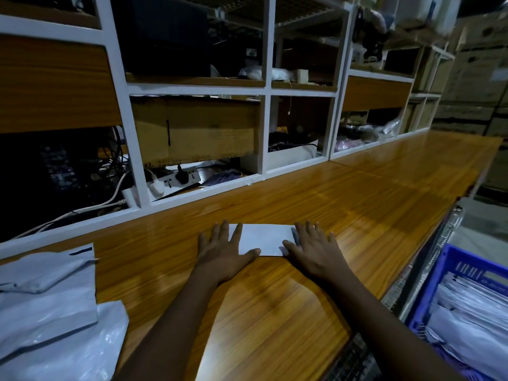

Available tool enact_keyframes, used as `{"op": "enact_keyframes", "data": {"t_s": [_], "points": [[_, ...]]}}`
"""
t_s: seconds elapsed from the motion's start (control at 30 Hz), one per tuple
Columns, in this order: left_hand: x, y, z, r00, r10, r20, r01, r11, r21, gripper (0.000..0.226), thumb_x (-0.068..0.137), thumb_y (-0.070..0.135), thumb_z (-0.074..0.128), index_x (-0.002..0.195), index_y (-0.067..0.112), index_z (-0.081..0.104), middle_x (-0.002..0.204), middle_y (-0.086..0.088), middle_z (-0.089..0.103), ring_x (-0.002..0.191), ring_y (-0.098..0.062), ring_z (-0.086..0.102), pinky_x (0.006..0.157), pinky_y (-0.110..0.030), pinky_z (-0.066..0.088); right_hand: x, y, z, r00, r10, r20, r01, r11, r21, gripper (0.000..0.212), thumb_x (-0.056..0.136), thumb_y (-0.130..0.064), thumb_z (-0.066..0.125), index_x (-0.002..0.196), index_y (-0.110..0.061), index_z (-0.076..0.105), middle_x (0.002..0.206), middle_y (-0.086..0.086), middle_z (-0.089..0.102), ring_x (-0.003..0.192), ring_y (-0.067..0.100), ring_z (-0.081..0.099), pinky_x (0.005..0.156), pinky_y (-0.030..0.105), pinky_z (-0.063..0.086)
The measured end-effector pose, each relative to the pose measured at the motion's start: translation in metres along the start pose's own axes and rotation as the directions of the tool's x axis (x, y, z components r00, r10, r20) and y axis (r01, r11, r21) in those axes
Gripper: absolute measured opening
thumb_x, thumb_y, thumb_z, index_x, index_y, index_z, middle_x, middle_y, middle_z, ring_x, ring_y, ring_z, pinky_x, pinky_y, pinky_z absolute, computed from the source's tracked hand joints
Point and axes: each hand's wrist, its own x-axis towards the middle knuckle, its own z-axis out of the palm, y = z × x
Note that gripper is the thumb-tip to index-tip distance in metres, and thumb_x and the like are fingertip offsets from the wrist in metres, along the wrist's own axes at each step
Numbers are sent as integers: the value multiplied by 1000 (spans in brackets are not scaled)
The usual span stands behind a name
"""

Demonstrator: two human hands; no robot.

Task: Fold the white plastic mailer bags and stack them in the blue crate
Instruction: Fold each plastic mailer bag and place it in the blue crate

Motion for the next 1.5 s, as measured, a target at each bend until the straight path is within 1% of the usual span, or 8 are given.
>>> {"op": "enact_keyframes", "data": {"t_s": [0.5, 0.67, 0.73, 0.83, 0.97, 1.2, 1.37, 1.5], "points": [[-30, 26, 12, 956, 289, 57, -294, 937, 187, 71, 101, 60, 11, 157, 22, -10, 162, 4, -22, 150, -23, -19, 120, -51, -9, -27, -34, -2, 981, -180, 68, 176, 983, 59, 102, 74, -76, -26, 158, -23, -5, 165, -4, -14, 152, 24, -13, 120, 53, 0], [-25, 19, 10, 963, 262, 70, -270, 943, 192, 67, 103, 54, 10, 157, 20, -8, 164, 1, -19, 151, -22, -15, 122, -48, -5, -32, -30, -7, 966, -174, 190, 172, 985, 26, 72, 100, -60, -5, 122, -17, 49, 152, 22, 38, 136, 51, 38, 97, 74, 37], [-23, 12, 7, 969, 232, 86, -243, 955, 168, 66, 103, 53, 10, 158, 21, -6, 163, 0, -20, 150, -21, -17, 122, -49, -4, -30, -24, -5, 961, -173, 217, 188, 981, -48, 94, 90, -67, -20, 117, -14, 54, 155, 24, 32, 140, 54, 31, 102, 74, 29], [-21, 2, 5, 975, 191, 109, -203, 972, 116, 64, 104, 50, 13, 158, 21, -7, 163, 2, -21, 150, -17, -18, 122, -48, -3, -32, -22, -9, 981, -138, 133, 149, 986, -78, 125, 68, -68, -43, 140, -13, 42, 164, 16, 3, 151, 41, 4, 118, 61, 15], [-25, -3, 0, 982, 152, 112, -162, 983, 85, 63, 105, 47, 13, 157, 21, -9, 163, 0, -22, 150, -19, -17, 121, -51, -2, -32, -11, -10, 988, 78, 131, -88, 994, 65, 63, 102, -42, -2, 158, -15, -2, 166, 5, -12, 153, 23, -7, 121, 51, 5], [-22, 10, -7, 960, 204, -193, -179, 974, 139, 77, 90, 47, -7, 157, 15, 12, 166, -4, 6, 152, -19, 3, 122, -45, 0, -19, -25, -14, 991, 7, -136, 4, 997, 80, 95, 87, -56, -14, 153, 0, 25, 163, 20, 15, 152, 37, 7, 120, 56, 9], [8, 29, -3, 966, 224, -128, -195, 959, 206, 57, 106, 33, 18, 157, 9, 6, 166, -6, 1, 152, -23, -2, 122, -50, 1, 15, -44, -13, 990, -128, -51, 127, 992, -14, 76, 97, -50, 20, 145, 7, 36, 159, 26, 21, 149, 43, 15, 118, 60, 18], [22, 30, 1, 962, 270, -35, -253, 933, 255, 56, 108, 30, 21, 157, 9, 3, 166, -7, -5, 152, -25, -6, 122, -49, -1, 30, -50, -11, 980, -186, -74, 187, 982, 6, 91, 85, -51, 2, 140, 5, 46, 155, 25, 32, 146, 43, 25, 114, 60, 23]]}}
